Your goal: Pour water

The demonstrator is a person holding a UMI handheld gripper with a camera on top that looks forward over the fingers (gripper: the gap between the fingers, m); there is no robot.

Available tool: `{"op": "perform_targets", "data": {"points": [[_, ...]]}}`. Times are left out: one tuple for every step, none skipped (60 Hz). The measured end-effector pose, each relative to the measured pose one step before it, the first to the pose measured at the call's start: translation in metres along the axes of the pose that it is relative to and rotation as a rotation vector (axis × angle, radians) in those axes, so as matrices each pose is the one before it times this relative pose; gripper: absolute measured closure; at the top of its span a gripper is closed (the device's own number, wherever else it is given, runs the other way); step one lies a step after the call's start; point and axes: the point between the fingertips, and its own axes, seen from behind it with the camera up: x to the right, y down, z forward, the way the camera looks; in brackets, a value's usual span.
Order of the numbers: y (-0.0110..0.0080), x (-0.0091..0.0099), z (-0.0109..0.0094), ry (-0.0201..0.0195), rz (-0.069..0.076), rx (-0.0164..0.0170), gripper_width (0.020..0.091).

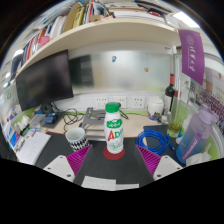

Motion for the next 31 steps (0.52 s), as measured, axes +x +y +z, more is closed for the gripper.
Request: {"op": "perform_targets", "data": {"points": [[-0.00303,-0.00083,-0.00573,0.00446,0.0068,0.00085,0.0242],[-0.00259,-0.00087,-0.0058,0.00263,0.0056,0.00205,0.0243],[-0.00275,-0.0016,-0.00469,0.00372,0.0047,0.00323,0.0242],[-0.00288,-0.00064,-0.00479,0.0026,0.0039,0.00401,0.0244],[-0.00247,-0.00092,-0.00443,0.00305,0.003,0.0035,0.0245],[-0.00222,-0.0006,-0.00449,0.00348,0.0017,0.00121,0.0244],[-0.002,-0.00003,-0.00445,0.00503,-0.0009,0.00066,0.0243],[-0.00236,0.00016,-0.00438,0.00636,-0.0031,0.00169,0.0245],[-0.0025,0.00061,-0.00402,0.00776,-0.0053,0.00327,0.0244],[-0.00277,0.00048,-0.00424,0.00826,-0.0057,0.00477,0.0243],[-0.00267,0.0005,-0.0043,0.00857,-0.0045,0.0042,0.0244],[-0.00282,0.00079,-0.00482,0.00872,-0.003,0.00085,0.0245],[-0.00223,0.00043,-0.00403,0.00836,-0.0053,0.004,0.0245],[-0.00248,-0.00029,-0.00342,0.00723,-0.0036,0.00352,0.0248],[-0.00183,-0.00018,-0.00371,0.0038,-0.0027,0.00247,0.0245],[-0.00094,-0.00067,-0.00348,0.00145,-0.0009,-0.00016,0.0246],[-0.00079,-0.00066,-0.00337,0.00228,0.0002,-0.00187,0.0246],[-0.0009,0.00008,-0.00326,0.00423,-0.0009,-0.00104,0.0247],[-0.00083,0.00027,-0.00337,0.00555,-0.0005,0.00037,0.0247],[-0.00108,-0.00013,-0.00391,0.00586,0.0019,0.00051,0.0246],[-0.00045,0.00015,-0.00278,0.00518,0.0018,-0.0011,0.0247],[0.00009,-0.00022,-0.00277,0.00724,-0.0004,-0.00433,0.0247],[0.00087,0.00041,-0.0024,0.00701,-0.0027,-0.00701,0.0248],[0.00114,0.0007,-0.00264,0.00712,-0.0033,-0.00761,0.0247],[0.00111,0.00069,-0.00251,0.00696,-0.0029,-0.00498,0.0247],[0.0009,0.00043,-0.00241,0.00626,-0.0014,-0.00361,0.0246],[0.00044,0.00046,-0.00228,0.0056,-0.001,-0.0019,0.0245],[0.00051,0.00046,-0.00213,0.00656,-0.0025,-0.00165,0.0246],[0.00053,0.00065,-0.0021,0.00703,-0.0026,-0.00183,0.0247],[0.00062,0.00055,-0.002,0.00639,-0.0019,-0.00188,0.0249],[0.00086,0.00105,-0.0026,0.00527,-0.0015,0.00002,0.0248]]}}
